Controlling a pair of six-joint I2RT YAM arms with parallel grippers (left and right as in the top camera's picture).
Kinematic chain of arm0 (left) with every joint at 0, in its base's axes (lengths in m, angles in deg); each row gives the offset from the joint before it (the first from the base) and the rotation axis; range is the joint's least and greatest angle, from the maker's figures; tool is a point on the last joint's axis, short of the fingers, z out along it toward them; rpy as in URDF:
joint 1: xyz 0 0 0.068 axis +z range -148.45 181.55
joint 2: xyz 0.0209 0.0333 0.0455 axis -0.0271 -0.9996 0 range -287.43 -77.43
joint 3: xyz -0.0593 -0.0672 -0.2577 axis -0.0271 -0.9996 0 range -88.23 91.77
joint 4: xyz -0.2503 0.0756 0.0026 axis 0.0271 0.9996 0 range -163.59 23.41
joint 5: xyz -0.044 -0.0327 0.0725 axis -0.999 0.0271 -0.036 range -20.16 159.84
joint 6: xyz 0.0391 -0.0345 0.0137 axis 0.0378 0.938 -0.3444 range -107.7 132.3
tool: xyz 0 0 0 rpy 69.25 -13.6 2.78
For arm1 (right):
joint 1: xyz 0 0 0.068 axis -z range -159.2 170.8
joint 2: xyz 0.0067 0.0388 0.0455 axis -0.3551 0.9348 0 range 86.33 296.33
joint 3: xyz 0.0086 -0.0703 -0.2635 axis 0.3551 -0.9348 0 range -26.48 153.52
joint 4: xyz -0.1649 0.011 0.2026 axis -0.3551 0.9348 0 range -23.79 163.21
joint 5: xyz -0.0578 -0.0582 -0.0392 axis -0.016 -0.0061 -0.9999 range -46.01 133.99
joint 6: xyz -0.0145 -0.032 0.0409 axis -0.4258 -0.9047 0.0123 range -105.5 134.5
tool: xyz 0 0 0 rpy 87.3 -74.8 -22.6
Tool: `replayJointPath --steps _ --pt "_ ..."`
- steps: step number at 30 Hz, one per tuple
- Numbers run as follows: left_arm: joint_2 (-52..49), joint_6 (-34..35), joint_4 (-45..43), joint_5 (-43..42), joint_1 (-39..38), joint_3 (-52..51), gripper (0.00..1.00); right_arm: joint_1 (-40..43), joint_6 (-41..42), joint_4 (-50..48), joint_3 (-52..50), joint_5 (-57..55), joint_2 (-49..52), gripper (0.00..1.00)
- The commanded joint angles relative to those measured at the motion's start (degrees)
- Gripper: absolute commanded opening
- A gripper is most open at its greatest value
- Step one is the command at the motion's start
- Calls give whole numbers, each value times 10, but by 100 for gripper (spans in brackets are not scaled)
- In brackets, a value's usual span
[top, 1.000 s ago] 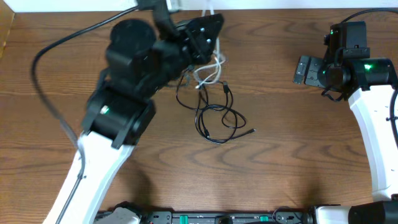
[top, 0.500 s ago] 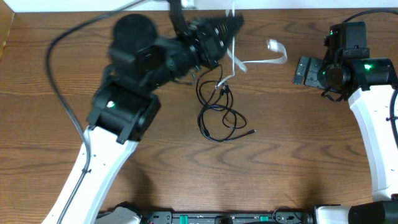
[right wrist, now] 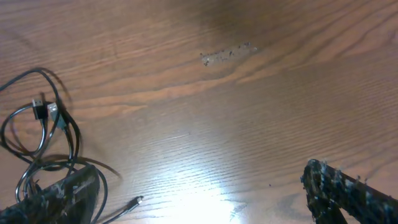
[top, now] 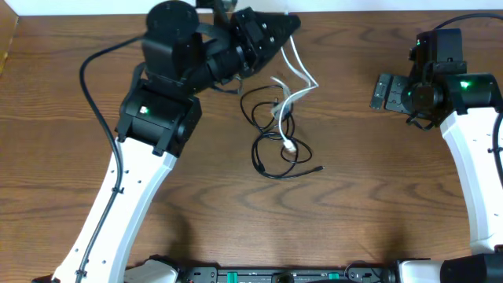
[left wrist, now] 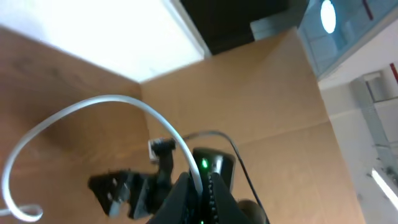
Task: Untangle cables
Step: 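Pull the white cable up and away toward the back-left corner, then lower the white cable onto the table at the back-left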
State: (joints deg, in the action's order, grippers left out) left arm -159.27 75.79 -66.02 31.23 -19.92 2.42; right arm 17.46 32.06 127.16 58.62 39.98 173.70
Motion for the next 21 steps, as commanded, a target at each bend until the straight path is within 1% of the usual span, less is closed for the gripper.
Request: replayJointPath --steps 1,3,6,9,13,15,18,21 --pt "9 -41 -4 40 33 5 7 2 7 1 -2 1 0 99" --pt "9 -41 -20 83 52 5 7 2 7 2 -2 1 0 99" --pt "9 -52 -74 140 80 5 7 2 7 2 -2 1 0 99" --pt "7 -102 -112 177 114 5 7 2 7 1 -2 1 0 99" --pt "3 -182 -106 214 155 5 7 2 6 2 -2 1 0 99" --pt "-4 -213 -92 255 177 6 7 2 6 2 -2 1 0 99" --pt "-27 -215 -83 334 214 9 7 2 6 2 -2 1 0 99" --pt "-67 -215 -83 345 258 30 7 2 6 2 -2 1 0 99"
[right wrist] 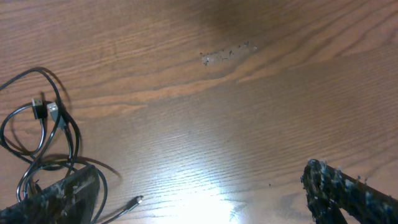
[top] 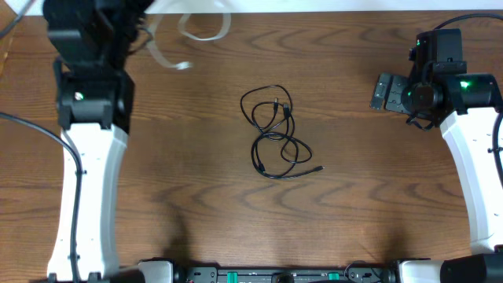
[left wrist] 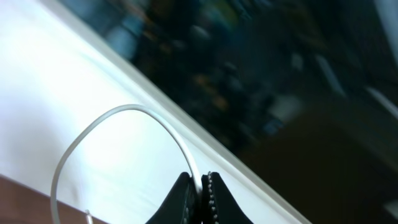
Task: Untangle cables
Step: 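Lower the white cable onto the table at the back-left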
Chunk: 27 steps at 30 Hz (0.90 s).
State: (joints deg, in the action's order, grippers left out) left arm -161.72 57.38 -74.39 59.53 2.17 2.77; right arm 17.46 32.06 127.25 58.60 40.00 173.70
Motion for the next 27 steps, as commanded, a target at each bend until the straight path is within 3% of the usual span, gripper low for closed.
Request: replayJointPath --steps 1,5,11,21,23,27 --pt "-60 -31 4 59 50 39 7 2 6 1 -1 1 0 99" --pt "-143 -39 43 40 86 115 7 2 6 1 -1 1 0 99" --pt "-276 -134 111 33 110 244 8 2 6 1 -1 1 0 99" --pt "-389 -162 73 35 111 255 8 2 6 1 -1 1 0 99" --pt "-401 -199 73 54 113 255 7 2 6 1 -1 1 0 99" --pt "-419 -280 110 174 119 255 8 2 6 1 -1 1 0 99"
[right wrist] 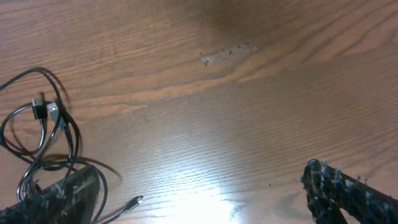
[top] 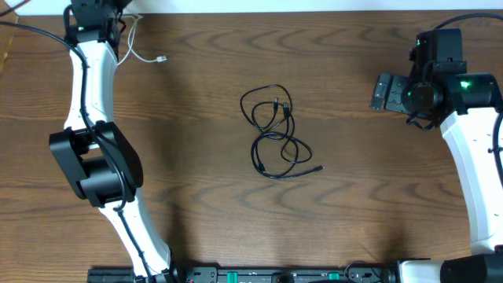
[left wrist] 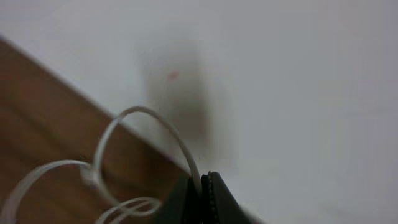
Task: Untangle cables
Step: 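Lower the white cable onto the table at the back-left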
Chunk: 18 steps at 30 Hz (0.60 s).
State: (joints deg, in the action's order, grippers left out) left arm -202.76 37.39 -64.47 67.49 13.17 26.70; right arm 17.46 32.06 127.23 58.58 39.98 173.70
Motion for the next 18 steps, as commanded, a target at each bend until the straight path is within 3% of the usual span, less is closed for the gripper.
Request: replayJointPath --steps 1,7,10,18 --pt "-13 -102 20 127 12 15 8 2 6 1 -1 1 0 99" --pt "-35 -250 48 278 40 15 8 2 6 1 -1 1 0 99" --pt "-43 -313 50 292 59 15 10 2 6 1 -1 1 0 99" --pt "-48 -345 49 282 76 15 11 2 6 1 -1 1 0 99"
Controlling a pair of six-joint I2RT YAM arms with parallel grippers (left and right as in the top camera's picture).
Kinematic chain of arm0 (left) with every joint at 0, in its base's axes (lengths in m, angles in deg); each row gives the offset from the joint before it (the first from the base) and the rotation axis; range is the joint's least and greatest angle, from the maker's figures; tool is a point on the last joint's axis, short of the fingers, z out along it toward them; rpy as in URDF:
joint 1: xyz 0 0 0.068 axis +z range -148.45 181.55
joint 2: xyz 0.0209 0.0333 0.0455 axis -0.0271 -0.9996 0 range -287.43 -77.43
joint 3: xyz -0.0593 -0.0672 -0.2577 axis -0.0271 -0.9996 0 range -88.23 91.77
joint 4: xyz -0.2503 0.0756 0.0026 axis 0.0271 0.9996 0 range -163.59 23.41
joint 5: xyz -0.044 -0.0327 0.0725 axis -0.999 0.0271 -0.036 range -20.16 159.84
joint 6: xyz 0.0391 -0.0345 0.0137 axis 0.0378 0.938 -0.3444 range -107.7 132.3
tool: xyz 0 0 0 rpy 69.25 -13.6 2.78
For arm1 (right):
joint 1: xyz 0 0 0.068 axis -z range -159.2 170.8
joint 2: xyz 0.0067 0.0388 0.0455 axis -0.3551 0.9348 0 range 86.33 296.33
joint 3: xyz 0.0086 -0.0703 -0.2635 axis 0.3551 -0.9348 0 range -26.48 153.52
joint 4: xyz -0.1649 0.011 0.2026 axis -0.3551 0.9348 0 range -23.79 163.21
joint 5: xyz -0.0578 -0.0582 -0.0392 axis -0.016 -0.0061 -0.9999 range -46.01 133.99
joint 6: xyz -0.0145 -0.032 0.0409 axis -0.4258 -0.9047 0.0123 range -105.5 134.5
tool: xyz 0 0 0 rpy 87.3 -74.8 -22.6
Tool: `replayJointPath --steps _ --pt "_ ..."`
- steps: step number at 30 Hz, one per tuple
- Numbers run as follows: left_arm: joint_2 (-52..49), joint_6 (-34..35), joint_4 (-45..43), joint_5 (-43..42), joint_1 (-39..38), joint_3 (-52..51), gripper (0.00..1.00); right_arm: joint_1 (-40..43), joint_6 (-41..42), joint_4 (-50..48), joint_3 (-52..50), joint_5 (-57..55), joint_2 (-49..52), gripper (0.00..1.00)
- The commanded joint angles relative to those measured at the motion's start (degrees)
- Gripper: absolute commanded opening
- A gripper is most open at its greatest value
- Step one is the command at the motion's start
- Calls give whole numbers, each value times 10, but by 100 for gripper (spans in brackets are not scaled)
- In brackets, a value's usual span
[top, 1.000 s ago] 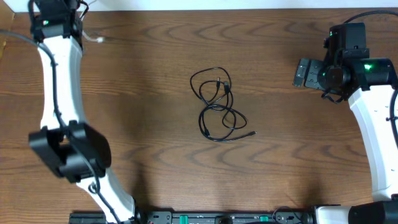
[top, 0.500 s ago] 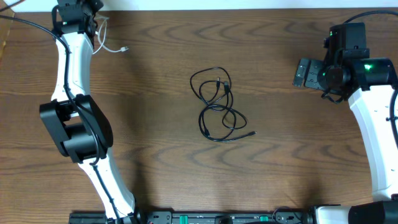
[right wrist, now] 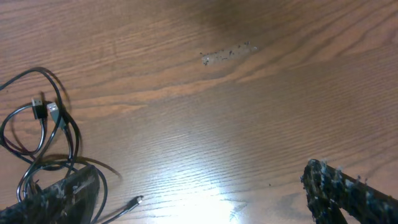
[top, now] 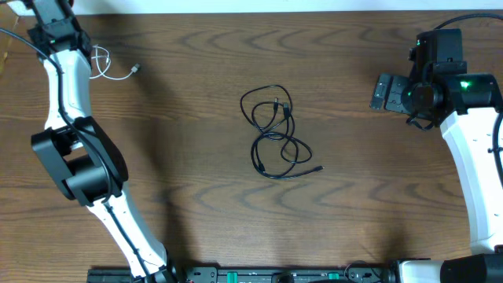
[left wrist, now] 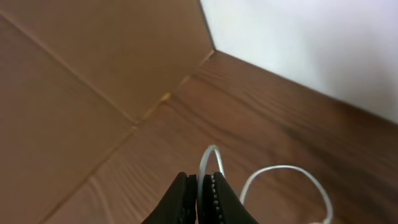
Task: Untangle cables
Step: 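Lower the white cable onto the table at the back-left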
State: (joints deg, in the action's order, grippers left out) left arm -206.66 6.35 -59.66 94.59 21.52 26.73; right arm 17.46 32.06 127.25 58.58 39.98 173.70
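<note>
A black cable [top: 277,132] lies in loose loops at the middle of the table, also seen at the left of the right wrist view as the black cable [right wrist: 38,127]. A thin white cable [top: 104,64] lies coiled at the back left corner, apart from the black one. My left gripper [left wrist: 200,182] is shut on a strand of the white cable [left wrist: 281,171], low over the wood. My right gripper [top: 386,91] hangs open at the right, well away from both cables, with nothing between its fingers [right wrist: 345,190].
A brown cardboard wall [left wrist: 74,81] stands along the table's left edge, close to the left gripper. A white wall [left wrist: 311,43] runs behind the back edge. The left arm [top: 71,149] stretches along the left side of the table.
My left gripper, still shut on the white cable, has moved further left into the back left corner. The cable's loose end now lies closer to the left edge. The right arm stayed put.
At first the white cable lay across the black loops, with my left gripper holding it above the back middle. Then the white cable was off the black one at the back left, and now lies in the far left corner. The black cable stayed in place.
</note>
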Motion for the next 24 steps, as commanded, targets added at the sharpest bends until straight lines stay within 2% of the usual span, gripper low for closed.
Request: replayJointPath --steps 1,3,4,5,6,7,8,16,19,21,24 --pt "-12 -34 1 6 -9 15 11 2 6 1 -1 1 0 99" --pt "-17 -35 6 -14 -12 14 14 3 6 1 -1 1 0 99" --pt "-22 -34 9 -27 -15 14 32 2 6 1 -1 1 0 99" --pt "-23 -34 12 -34 -17 14 56 2 6 1 -1 1 0 99" --pt "-25 -34 16 -42 -21 14 74 2 6 1 -1 1 0 99" --pt "-26 -34 20 -48 -23 14 86 2 6 1 -1 1 0 99" --pt "-26 -34 24 -48 -27 14 91 2 6 1 -1 1 0 99" --pt "-6 -19 64 -22 -38 14 93 2 6 1 -1 1 0 99" --pt "-8 22 121 -22 -24 14 93 2 6 1 -1 1 0 99" --pt "-14 81 153 -28 -10 13 93 2 6 1 -1 1 0 99" --pt "-22 124 189 -100 15 5 93 2 6 1 -1 1 0 99"
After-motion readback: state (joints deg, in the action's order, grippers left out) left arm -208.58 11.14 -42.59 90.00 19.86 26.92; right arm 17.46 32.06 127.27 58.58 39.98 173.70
